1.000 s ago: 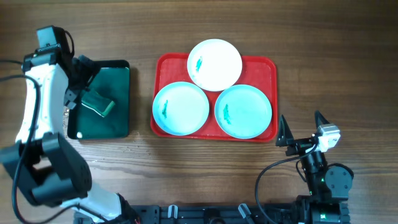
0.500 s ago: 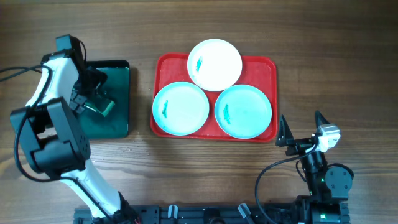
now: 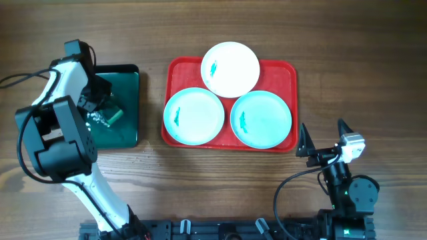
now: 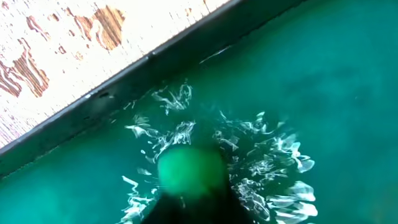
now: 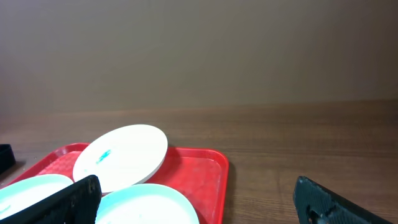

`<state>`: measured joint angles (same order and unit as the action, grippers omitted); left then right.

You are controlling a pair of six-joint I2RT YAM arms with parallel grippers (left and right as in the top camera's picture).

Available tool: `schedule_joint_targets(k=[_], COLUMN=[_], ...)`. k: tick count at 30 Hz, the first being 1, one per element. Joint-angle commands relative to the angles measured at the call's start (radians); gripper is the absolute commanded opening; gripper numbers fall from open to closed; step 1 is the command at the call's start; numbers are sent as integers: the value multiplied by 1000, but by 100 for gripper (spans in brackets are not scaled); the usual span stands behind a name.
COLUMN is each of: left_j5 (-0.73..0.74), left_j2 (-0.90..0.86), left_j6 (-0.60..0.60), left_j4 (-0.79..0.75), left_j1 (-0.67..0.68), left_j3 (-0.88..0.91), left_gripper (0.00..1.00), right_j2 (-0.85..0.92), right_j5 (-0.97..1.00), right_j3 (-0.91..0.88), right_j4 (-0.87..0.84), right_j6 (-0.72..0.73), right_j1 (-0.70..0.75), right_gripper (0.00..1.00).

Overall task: Clean dirty plates on tray and stack at the side
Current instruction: 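Dip and lift the sponge in the water with the left gripper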

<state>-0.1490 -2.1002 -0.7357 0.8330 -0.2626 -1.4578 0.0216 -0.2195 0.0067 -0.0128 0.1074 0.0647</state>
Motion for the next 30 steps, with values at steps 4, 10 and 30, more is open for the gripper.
schedule_joint_targets(k=[4, 10, 30], left_j5=[18, 264, 81], left_j2=[-41, -39, -39], left_j6=[-2, 118, 142], left_j4=[39, 150, 59], left_j1=[0, 0, 1], left_j3=[1, -1, -1], left_gripper=[100, 100, 100], right_j2=[-3, -3, -3], right_j5=[3, 3, 3], right_j3=[-2, -2, -2], right_j4=[-4, -4, -4], right_j6=[7, 7, 7], right_j1=[6, 6, 6], right_gripper=[100, 100, 100])
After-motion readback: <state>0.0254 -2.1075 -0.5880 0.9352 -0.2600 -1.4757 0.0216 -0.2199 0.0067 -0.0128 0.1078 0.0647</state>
